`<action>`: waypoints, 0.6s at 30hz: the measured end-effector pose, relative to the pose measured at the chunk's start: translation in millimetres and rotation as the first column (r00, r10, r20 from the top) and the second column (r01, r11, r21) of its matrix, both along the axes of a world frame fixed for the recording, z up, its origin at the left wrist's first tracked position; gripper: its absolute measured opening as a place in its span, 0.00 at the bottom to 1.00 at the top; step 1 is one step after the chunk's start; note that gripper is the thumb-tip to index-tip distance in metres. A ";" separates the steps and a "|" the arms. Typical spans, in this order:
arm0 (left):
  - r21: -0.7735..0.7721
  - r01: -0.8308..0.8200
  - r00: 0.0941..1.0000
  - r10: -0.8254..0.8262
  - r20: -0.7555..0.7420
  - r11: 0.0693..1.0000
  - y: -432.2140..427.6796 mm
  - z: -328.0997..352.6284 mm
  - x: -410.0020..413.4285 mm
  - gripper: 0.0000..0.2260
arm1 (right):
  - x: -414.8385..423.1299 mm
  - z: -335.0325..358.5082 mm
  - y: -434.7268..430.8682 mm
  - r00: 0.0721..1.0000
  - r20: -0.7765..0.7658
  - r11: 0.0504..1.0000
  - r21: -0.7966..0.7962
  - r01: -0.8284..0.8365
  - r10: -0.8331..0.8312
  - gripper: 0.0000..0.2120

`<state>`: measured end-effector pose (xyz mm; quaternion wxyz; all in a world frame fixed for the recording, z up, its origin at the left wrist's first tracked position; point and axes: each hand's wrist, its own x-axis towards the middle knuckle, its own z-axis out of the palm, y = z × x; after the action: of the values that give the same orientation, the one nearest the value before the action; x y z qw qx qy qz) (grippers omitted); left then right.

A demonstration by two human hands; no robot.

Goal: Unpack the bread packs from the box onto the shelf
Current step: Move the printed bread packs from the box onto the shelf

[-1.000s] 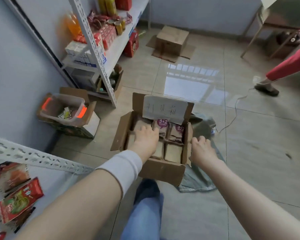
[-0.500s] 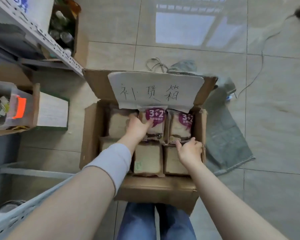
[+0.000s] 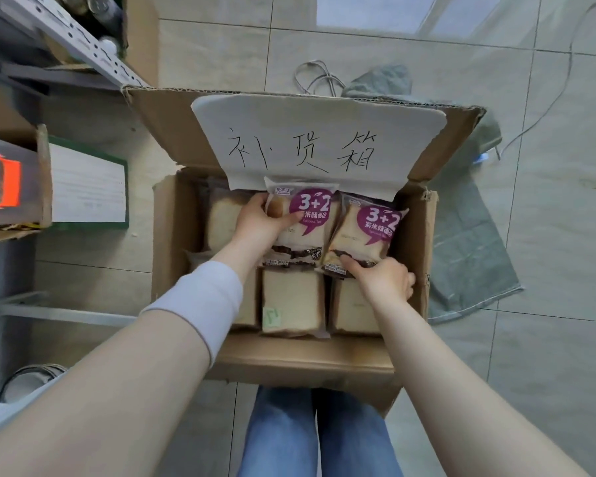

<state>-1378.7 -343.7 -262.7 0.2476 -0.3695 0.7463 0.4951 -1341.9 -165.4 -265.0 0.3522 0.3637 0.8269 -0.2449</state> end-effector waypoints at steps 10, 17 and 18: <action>0.060 0.007 0.992 0.000 -0.127 0.998 -6.8 22.6 28.0 0.31 | 16.5 20.8 26.7 0.864 -0.021 0.745 -0.518 0.421 -0.503 0.12; 0.065 -0.190 0.943 0.201 -0.265 0.980 -8.0 134.1 105.3 0.23 | 69.8 100.9 50.7 0.920 -0.117 0.770 -0.592 0.239 -0.375 0.14; 0.072 -0.225 0.927 0.236 -0.290 0.972 -8.6 155.2 122.2 0.23 | 79.4 116.9 52.9 0.933 -0.137 0.779 -0.598 0.189 -0.332 0.15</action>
<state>-1256.5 -352.3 -107.4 0.0800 -0.3713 0.7170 0.5845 -1262.6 -112.5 -148.2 0.3075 0.3200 0.6906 -0.5710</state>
